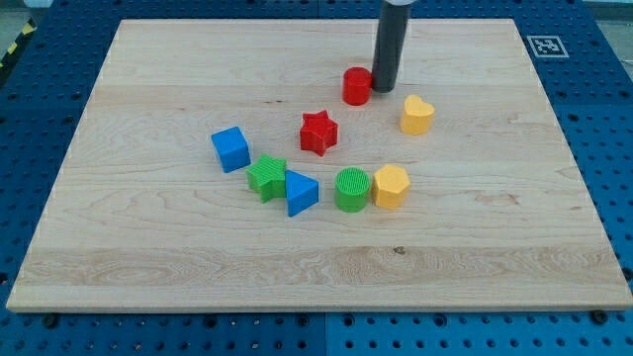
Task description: Push the red circle to the top left of the red star
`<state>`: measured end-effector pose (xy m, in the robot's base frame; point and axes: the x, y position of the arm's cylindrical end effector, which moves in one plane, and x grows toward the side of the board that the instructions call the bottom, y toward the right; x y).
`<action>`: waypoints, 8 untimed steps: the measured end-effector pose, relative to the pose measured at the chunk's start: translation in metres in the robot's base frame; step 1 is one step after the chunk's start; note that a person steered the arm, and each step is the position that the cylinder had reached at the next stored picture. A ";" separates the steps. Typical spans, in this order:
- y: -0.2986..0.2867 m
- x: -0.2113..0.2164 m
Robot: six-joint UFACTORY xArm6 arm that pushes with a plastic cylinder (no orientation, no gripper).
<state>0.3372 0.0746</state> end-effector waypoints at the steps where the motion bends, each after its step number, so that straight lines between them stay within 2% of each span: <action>1: -0.022 0.003; 4: -0.052 0.007; 5: -0.039 0.034; 8: -0.054 0.041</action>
